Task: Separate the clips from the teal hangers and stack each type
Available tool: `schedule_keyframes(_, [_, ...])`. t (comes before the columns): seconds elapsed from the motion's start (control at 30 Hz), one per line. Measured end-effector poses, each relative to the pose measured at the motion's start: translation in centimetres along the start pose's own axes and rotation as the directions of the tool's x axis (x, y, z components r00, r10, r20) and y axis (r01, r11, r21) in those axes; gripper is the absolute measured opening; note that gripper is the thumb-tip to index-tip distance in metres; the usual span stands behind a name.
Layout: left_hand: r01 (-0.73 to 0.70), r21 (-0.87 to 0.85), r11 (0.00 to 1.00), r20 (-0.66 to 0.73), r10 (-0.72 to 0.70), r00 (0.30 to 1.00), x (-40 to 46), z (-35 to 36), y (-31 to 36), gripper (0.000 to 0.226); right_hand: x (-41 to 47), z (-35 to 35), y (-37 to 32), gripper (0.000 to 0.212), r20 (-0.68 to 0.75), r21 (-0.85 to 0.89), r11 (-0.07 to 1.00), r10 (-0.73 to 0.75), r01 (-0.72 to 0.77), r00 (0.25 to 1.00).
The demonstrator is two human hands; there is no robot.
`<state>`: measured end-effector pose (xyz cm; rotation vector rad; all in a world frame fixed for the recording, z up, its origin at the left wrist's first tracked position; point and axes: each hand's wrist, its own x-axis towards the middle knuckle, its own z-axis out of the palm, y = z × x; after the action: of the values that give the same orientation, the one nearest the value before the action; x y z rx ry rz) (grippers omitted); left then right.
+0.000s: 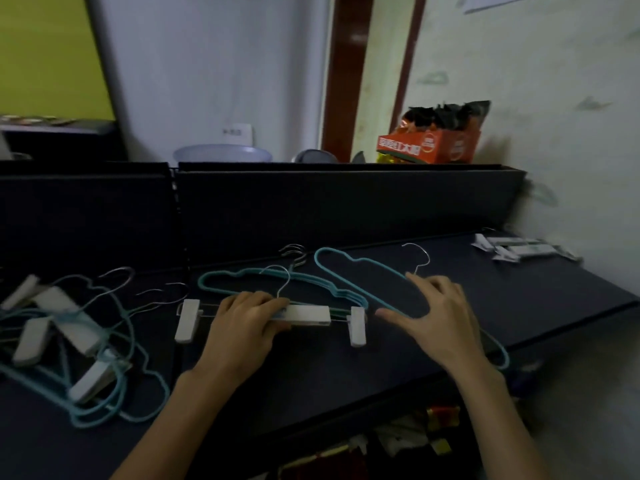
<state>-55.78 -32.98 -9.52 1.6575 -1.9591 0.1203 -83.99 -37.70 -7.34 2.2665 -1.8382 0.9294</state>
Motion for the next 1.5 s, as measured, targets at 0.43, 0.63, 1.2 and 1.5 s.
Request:
schedule_keyframes(0.43, [0.060, 0.112, 0.992, 0.114, -0.073, 0.991, -0.6, -6.3, -7.8, 0.042, 4.9, 5.7, -8.0, 0.097, 0.189, -0.055, 0.994, -0.079, 0.091, 0.979])
schedule_keyframes(0.63, [0.026, 0.177, 0.984, 0.182, -0.059, 0.981, -0.8, -7.1, -10.6, 0.043, 5.3, 8.0, -11.3, 0.093, 0.281, -0.059, 0.992, -0.095, 0.116, 0.955])
schedule_keyframes(1.2, [0.017, 0.101, 0.995, 0.176, -0.035, 0.984, -1.2, -7.7, -13.0, 0.043, 5.5, 10.7, -14.1, 0.081, 0.306, -0.067, 0.982, -0.149, 0.177, 0.940])
schedule_keyframes(1.5, [0.045, 0.070, 0.997, 0.164, -0.056, 0.985, -1.4, -7.6, -12.5, 0.042, 5.7, 10.9, -13.8, 0.077, 0.323, -0.044, 0.975, -0.193, 0.218, 0.926])
